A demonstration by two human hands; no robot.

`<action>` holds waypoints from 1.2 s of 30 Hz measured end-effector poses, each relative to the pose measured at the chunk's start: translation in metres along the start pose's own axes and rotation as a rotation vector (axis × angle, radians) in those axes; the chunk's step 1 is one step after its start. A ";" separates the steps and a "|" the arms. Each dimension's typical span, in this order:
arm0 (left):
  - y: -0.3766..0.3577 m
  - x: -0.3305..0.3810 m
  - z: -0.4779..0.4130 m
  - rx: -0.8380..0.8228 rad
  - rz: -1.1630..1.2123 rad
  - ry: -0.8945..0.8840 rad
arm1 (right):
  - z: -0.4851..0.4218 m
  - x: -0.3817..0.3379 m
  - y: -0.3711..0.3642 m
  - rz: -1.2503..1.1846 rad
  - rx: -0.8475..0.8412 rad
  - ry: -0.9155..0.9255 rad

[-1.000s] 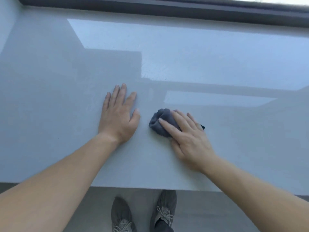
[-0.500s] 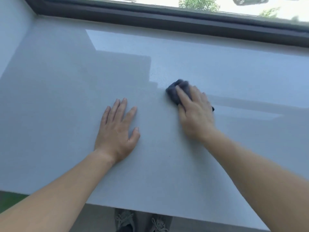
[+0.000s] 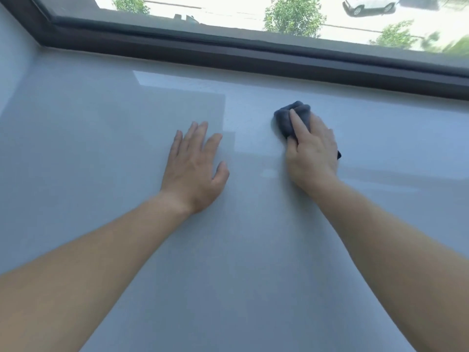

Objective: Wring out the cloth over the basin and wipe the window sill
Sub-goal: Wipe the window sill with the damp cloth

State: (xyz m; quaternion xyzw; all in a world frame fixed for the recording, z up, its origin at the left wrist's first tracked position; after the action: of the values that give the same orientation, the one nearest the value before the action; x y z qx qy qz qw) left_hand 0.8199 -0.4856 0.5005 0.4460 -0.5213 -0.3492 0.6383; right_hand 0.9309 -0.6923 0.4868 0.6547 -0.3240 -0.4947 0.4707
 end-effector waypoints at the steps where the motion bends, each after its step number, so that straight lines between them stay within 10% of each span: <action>1: -0.003 -0.003 -0.013 -0.020 -0.003 0.016 | -0.001 -0.008 -0.003 0.000 0.000 0.001; 6: -0.017 -0.012 -0.029 -0.020 -0.123 0.058 | 0.027 -0.044 -0.022 0.042 -0.200 0.440; 12: -0.015 -0.009 -0.029 -0.033 -0.122 0.044 | -0.077 -0.014 -0.006 0.036 0.033 0.080; 19: -0.016 -0.010 -0.030 0.001 -0.115 0.032 | -0.079 -0.085 -0.037 0.047 -0.115 0.405; 31: -0.017 -0.010 -0.030 -0.011 -0.135 0.031 | -0.079 0.041 0.017 0.048 0.080 -0.048; 36: -0.016 -0.010 -0.029 -0.004 -0.124 0.032 | -0.036 0.015 0.000 0.064 -0.106 0.275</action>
State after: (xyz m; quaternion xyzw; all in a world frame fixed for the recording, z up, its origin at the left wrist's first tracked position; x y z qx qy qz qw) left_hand 0.8469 -0.4766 0.4800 0.4817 -0.4817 -0.3817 0.6247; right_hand 0.9698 -0.6949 0.4846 0.6799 -0.2506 -0.4014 0.5601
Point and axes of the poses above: each hand's wrist, its own z-axis away from the middle knuckle, its own y-axis out of the back of the hand, x = y × z, the point moved 8 cm from there along -z, towards the middle knuckle, and after that the axes turned 5 degrees about y, right-handed, at the moved point
